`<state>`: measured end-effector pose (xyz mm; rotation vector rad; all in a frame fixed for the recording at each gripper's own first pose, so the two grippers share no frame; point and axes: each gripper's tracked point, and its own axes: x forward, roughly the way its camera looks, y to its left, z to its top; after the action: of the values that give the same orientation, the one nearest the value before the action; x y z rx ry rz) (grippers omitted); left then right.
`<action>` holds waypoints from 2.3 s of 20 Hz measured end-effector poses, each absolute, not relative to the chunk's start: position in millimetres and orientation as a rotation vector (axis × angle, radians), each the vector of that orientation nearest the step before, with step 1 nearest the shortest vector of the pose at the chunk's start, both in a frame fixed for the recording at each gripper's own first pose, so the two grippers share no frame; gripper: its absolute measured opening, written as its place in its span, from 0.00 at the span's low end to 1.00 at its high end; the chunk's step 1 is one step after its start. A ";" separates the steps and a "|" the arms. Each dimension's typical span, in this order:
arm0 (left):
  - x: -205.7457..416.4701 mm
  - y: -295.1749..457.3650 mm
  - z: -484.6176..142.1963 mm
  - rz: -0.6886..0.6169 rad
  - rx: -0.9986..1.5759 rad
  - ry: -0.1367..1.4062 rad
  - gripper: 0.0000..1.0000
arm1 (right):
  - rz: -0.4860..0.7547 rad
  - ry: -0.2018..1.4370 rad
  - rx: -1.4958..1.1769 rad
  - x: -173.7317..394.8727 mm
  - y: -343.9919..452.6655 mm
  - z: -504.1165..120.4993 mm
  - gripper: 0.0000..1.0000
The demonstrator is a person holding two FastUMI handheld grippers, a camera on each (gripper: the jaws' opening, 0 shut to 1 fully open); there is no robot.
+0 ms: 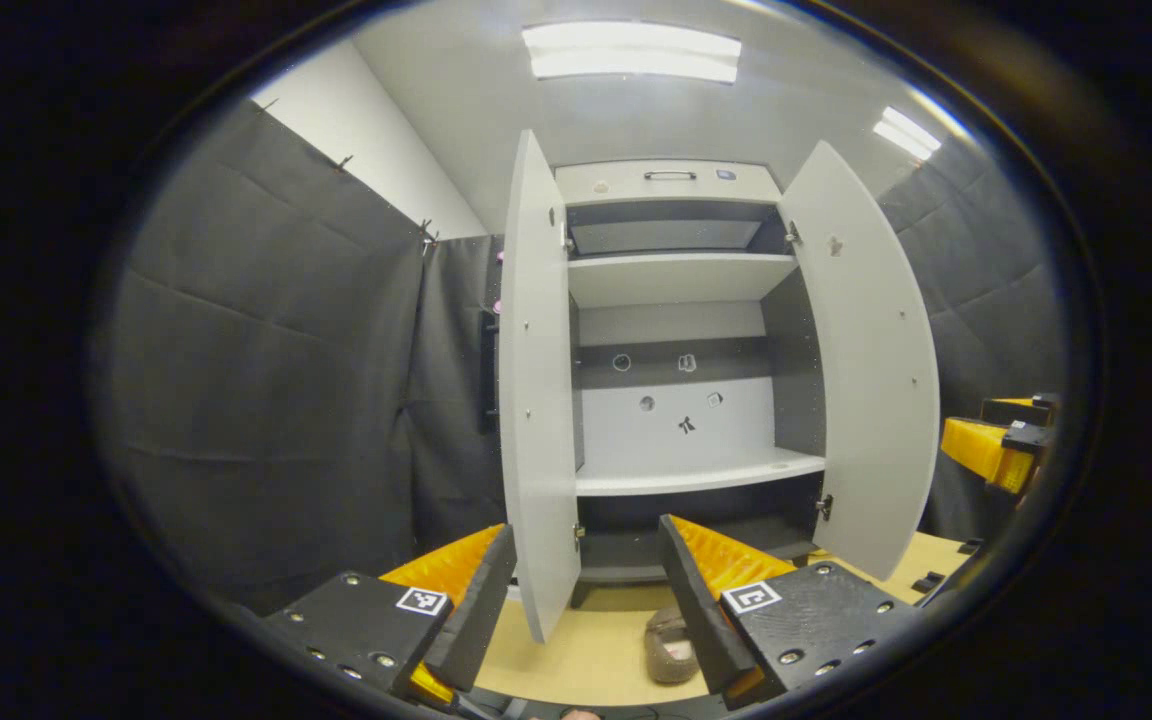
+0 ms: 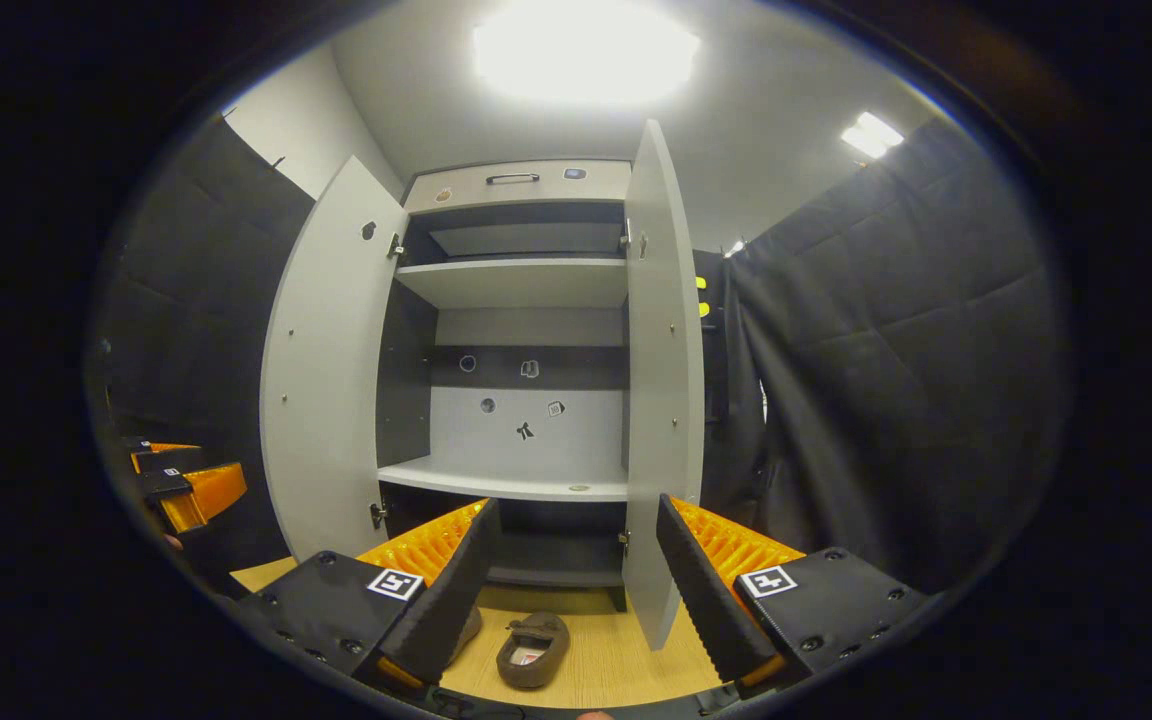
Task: Grab one shoe with the right hand and put it into the shoe cabinet, grab the other shoe with the left hand and put it into the shoe cabinet; then close the right door with the right hand and the left door with the left hand.
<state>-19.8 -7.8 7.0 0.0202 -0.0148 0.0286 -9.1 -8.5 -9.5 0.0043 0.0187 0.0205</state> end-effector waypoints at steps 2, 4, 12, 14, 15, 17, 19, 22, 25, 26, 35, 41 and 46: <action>-22.0 -8.5 8.9 0.034 0.019 -0.016 0.83 | 0.029 0.015 0.001 -9.1 -8.6 -9.7 0.99; -22.5 -11.3 11.1 0.036 0.017 -0.023 0.83 | 0.040 0.010 0.001 -8.2 -8.6 -9.6 0.99; -31.3 -15.5 5.0 0.068 0.027 -0.022 0.83 | 0.128 0.088 0.013 7.5 6.6 -44.3 0.99; -27.7 -13.9 1.8 0.078 0.028 -0.014 0.83 | 0.166 0.127 0.028 15.7 17.1 -57.8 0.99; -24.6 -13.9 0.7 0.081 0.027 -0.016 0.83 | 0.181 0.151 0.034 21.0 21.4 -66.8 0.99; -16.5 -13.0 -1.5 0.082 0.028 -0.021 0.83 | 0.196 0.203 0.033 33.1 26.2 -85.7 0.99; -4.6 -11.6 -7.1 0.079 0.036 -0.014 0.83 | 0.207 0.266 0.038 44.2 32.5 -108.1 0.99; 9.3 -4.3 -10.9 0.090 0.051 -0.013 0.83 | 0.230 0.360 0.036 59.9 44.9 -143.5 0.99; 22.3 2.7 -18.6 0.100 0.048 -0.001 0.83 | 0.247 0.439 0.015 73.7 54.7 -177.4 0.99; 26.0 5.5 -20.9 0.105 0.051 0.004 0.83 | 0.254 0.470 0.010 76.9 58.4 -189.9 0.95; 40.8 36.5 -38.4 0.171 0.062 0.043 0.83 | 0.295 0.733 0.009 95.1 85.9 -288.1 0.98; 42.3 50.3 -51.4 0.211 0.087 0.071 0.83 | 0.304 0.866 -0.002 100.9 96.3 -336.7 0.90; 40.6 60.9 -63.7 0.239 0.089 0.104 0.83 | 0.302 1.001 0.023 102.7 107.2 -376.8 0.82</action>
<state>40.6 60.9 -63.7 0.0895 0.1042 0.2386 102.7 107.2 -376.8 0.0232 1.0012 0.3017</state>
